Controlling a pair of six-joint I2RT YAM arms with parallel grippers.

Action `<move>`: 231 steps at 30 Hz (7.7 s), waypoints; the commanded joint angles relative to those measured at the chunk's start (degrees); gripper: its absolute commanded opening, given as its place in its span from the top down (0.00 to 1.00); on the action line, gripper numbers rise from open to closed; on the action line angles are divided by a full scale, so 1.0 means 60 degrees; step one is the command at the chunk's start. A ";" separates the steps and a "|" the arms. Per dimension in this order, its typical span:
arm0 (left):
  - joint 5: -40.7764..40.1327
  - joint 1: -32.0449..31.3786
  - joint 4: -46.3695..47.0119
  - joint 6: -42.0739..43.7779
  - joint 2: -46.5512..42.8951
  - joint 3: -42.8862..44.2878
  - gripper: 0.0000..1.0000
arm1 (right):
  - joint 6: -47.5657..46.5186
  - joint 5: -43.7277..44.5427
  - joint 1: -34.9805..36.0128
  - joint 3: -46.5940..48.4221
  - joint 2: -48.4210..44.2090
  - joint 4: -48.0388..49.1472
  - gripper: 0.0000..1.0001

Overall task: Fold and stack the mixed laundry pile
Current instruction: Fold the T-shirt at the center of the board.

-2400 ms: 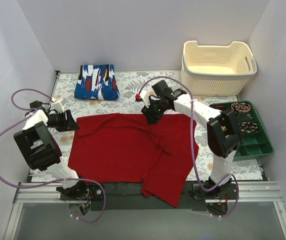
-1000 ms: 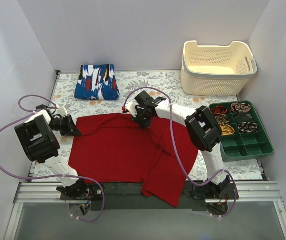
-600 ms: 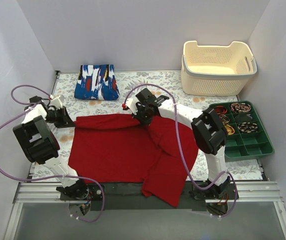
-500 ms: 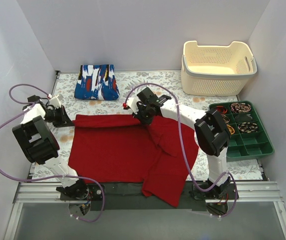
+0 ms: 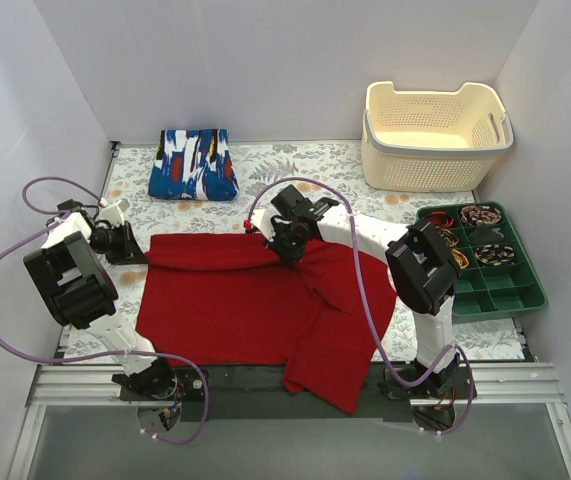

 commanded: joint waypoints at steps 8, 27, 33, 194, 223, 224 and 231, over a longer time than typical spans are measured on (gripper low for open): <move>-0.0057 0.0102 -0.0522 0.0433 0.0034 0.0057 0.75 | -0.0195 -0.0438 0.0006 0.0208 -0.0292 -0.0677 0.70; 0.0278 -0.2399 0.1527 0.0271 -0.0933 -0.0220 0.63 | 0.0772 -0.1391 -0.4314 -0.0363 -0.1070 -0.1922 0.52; 0.1629 -0.4509 0.2696 0.2364 -0.3334 -0.1960 0.61 | 0.1620 -0.1436 -0.5399 -0.0450 -0.1304 -0.2041 0.60; 0.0974 -0.8046 0.4719 -0.0091 -0.3995 -0.2871 0.73 | 0.1518 -0.1128 -0.5723 -0.1007 -0.1848 -0.2451 0.64; 0.1747 -0.4937 0.3546 -0.0838 0.1177 0.2447 0.72 | 0.2105 -0.2107 -0.5225 0.2085 0.0645 -0.1644 0.61; 0.1733 -0.4922 0.3547 -0.0913 0.1046 0.2257 0.73 | 0.2149 -0.2327 -0.5151 0.2011 0.0528 -0.1630 0.61; 0.1235 -0.4790 0.3855 -0.0826 -0.0067 0.0953 0.73 | 0.2544 -0.3017 -0.4185 0.1572 0.0409 -0.1615 0.64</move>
